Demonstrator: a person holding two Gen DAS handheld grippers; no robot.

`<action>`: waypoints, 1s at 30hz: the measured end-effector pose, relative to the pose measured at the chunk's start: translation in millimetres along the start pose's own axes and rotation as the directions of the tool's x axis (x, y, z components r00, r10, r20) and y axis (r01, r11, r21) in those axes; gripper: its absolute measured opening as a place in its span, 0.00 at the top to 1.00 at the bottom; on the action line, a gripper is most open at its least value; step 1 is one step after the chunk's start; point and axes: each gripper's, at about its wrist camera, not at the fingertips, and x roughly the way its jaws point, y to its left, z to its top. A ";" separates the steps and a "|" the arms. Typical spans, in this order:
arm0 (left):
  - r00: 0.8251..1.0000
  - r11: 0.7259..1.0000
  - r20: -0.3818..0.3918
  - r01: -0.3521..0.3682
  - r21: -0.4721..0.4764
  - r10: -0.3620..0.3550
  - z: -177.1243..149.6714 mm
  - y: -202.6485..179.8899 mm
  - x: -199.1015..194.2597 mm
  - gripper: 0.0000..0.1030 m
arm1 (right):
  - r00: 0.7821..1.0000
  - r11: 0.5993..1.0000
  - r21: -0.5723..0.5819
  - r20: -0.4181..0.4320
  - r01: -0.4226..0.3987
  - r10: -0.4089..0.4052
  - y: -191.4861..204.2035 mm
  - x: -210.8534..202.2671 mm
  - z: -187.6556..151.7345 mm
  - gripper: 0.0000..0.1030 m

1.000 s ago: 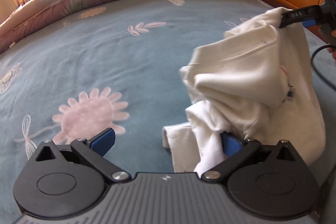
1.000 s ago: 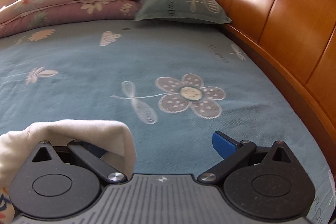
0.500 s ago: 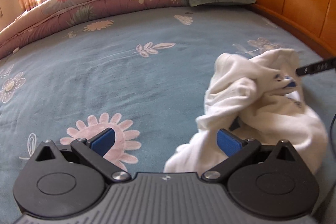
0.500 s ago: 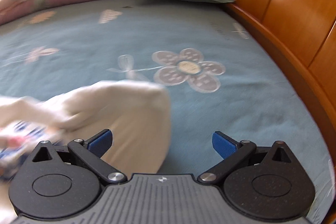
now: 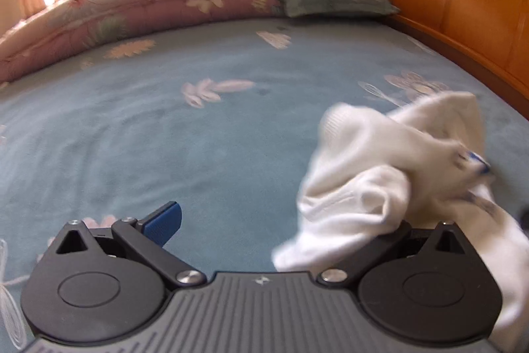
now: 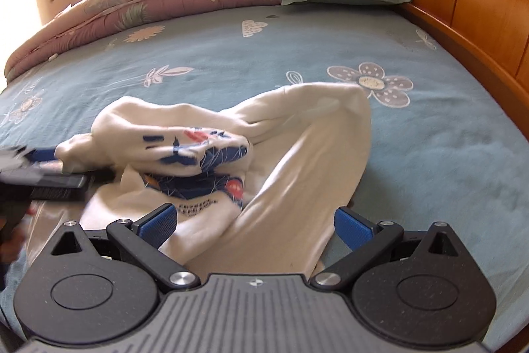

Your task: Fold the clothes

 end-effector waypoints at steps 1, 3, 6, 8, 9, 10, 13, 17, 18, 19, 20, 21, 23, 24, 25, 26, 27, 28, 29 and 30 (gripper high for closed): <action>1.000 1.000 0.004 -0.024 -0.010 0.024 5.6 8.4 3.6 0.01 | 1.000 1.000 0.004 -0.001 0.007 -0.007 -1.1 -0.1 -1.0 0.00; 0.996 0.996 0.002 -0.087 -0.012 0.087 16.9 23.9 12.9 0.01 | 1.000 1.000 0.015 0.004 0.023 -0.023 -4.3 -0.2 -3.1 0.00; 0.986 0.986 -0.003 -0.166 -0.016 0.166 31.6 41.2 26.4 0.01 | 1.000 0.999 0.043 -0.004 0.030 -0.030 -12.7 4.3 -5.9 0.00; 0.986 0.985 -0.007 -0.168 -0.030 0.168 37.1 46.8 31.1 0.01 | 0.999 0.998 0.061 -0.019 0.028 -0.027 -16.5 9.5 -7.3 0.00; 0.989 0.989 -0.012 -0.146 -0.037 0.146 37.8 47.7 31.2 0.01 | 0.999 0.997 0.068 -0.025 0.023 -0.022 -17.0 11.4 -8.6 0.00; 0.994 0.993 -0.018 -0.107 -0.045 0.106 36.9 47.1 29.8 0.01 | 0.999 0.997 0.074 -0.031 0.019 -0.016 -17.3 13.2 -9.9 0.00; 0.999 0.998 -0.039 0.000 -0.056 -0.002 25.4 43.4 19.1 0.01 | 0.999 0.997 0.074 -0.041 0.008 -0.005 -17.6 14.8 -13.1 0.00; 0.989 0.990 -0.092 0.104 -0.095 -0.112 7.5 39.1 7.5 0.01 | 0.999 0.997 0.080 -0.043 0.001 0.002 -18.6 15.3 -16.2 0.00; 0.985 0.987 -0.106 0.124 -0.100 -0.135 4.9 36.5 6.9 0.01 | 0.999 0.997 0.082 -0.044 -0.001 0.005 -18.9 15.7 -16.8 0.00; 0.982 0.987 -0.117 0.135 -0.090 -0.146 4.1 32.3 8.0 0.01 | 0.999 0.996 0.087 -0.046 -0.005 0.009 -19.2 16.4 -17.2 0.00; 0.980 0.987 -0.129 0.142 -0.072 -0.150 4.0 26.9 9.8 0.01 | 0.999 0.996 0.092 -0.048 -0.009 0.013 -19.3 17.1 -17.6 0.00; 0.979 0.988 -0.140 0.145 -0.046 -0.150 4.0 20.8 12.0 0.01 | 0.999 0.995 0.097 -0.050 -0.012 0.017 -19.5 17.8 -17.9 0.00; 0.980 0.993 -0.166 0.118 0.023 -0.113 4.2 6.6 21.4 0.01 | 0.998 0.994 0.107 -0.054 -0.017 0.023 -19.0 18.6 -19.8 0.00; 0.980 0.995 -0.182 0.088 0.055 -0.077 4.6 0.6 27.5 0.01 | 0.998 0.993 0.112 -0.056 -0.020 0.026 -18.7 19.0 -20.8 0.00; 0.979 0.996 -0.201 0.048 0.080 -0.031 4.7 -3.3 34.1 0.01 | 0.998 0.993 0.114 -0.056 -0.020 0.027 -18.7 18.7 -21.6 0.00; 0.975 0.995 -0.221 0.007 0.103 0.016 4.5 -6.2 40.7 0.01 | 0.998 0.993 0.116 -0.056 -0.021 0.027 -18.8 18.4 -22.4 0.00; 0.970 0.993 -0.237 -0.019 0.114 0.046 4.2 -6.6 44.3 0.00 | 0.998 0.993 0.117 -0.056 -0.021 0.028 -18.8 18.1 -23.2 0.00; 0.966 0.992 -0.250 -0.036 0.117 0.065 3.8 -5.1 46.0 0.00 | 0.998 0.993 0.116 -0.055 -0.019 0.025 -19.6 17.3 -23.6 0.00; 0.963 0.991 -0.258 -0.053 0.122 0.083 3.4 -2.1 45.6 0.00 | 0.998 0.993 0.114 -0.052 -0.014 0.020 -20.6 16.5 -23.8 0.00; 0.960 0.989 -0.260 -0.069 0.129 0.101 3.2 1.9 43.8 0.00 | 0.999 0.994 0.111 -0.049 -0.008 0.014 -21.7 15.6 -23.9 0.00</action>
